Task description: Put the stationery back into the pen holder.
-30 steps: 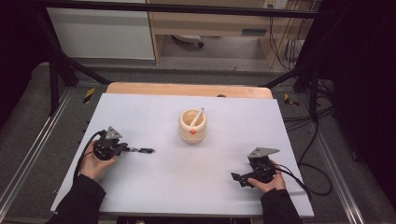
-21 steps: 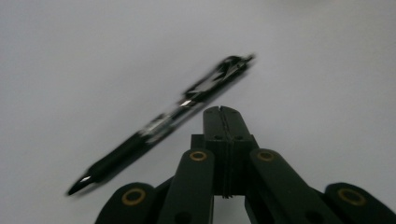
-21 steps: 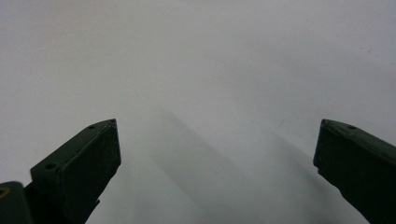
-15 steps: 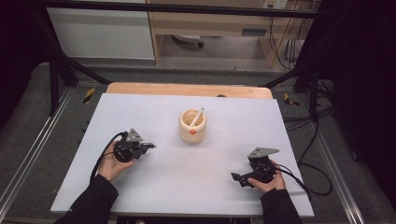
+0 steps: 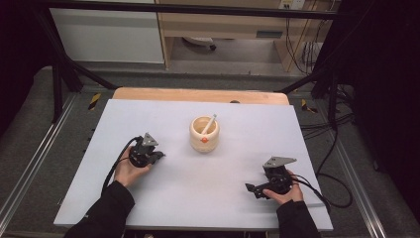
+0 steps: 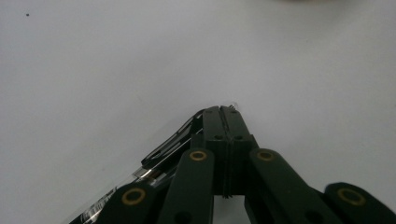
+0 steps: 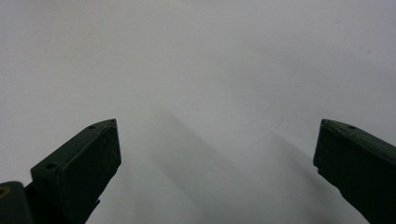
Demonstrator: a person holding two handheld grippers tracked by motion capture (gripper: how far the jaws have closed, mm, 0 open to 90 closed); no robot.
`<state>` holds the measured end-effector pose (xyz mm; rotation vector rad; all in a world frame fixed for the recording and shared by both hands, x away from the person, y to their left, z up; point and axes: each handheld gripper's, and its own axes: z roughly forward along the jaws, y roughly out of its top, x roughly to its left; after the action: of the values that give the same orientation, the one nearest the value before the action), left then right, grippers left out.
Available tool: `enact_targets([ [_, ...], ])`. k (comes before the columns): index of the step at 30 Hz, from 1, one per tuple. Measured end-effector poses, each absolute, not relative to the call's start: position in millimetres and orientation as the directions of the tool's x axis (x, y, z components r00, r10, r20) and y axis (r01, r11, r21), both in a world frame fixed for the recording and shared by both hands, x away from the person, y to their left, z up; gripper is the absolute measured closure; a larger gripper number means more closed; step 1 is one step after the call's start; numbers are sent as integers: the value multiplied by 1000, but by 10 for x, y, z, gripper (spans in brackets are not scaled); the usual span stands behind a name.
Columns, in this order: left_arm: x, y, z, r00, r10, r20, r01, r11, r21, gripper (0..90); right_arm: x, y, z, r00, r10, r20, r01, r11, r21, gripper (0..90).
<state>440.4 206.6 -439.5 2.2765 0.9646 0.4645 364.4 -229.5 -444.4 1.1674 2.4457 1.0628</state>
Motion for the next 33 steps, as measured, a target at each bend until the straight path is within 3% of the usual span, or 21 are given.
enact_targets([
  [21, 4585, 2135, -4330, 646, 755, 108, 481, -513, 711, 886, 3646, -2297, -4449, -662, 744, 90, 576, 428, 697, 17],
  [25, 4558, 2280, -4218, 666, 738, 108, 482, -537, 693, 806, 3644, -2296, -4448, -662, 744, 91, 577, 428, 696, 17],
  [33, 4571, 2606, -4075, 708, 699, 100, 503, -599, 623, 537, 3645, -2295, -4449, -662, 744, 92, 578, 428, 695, 17],
])
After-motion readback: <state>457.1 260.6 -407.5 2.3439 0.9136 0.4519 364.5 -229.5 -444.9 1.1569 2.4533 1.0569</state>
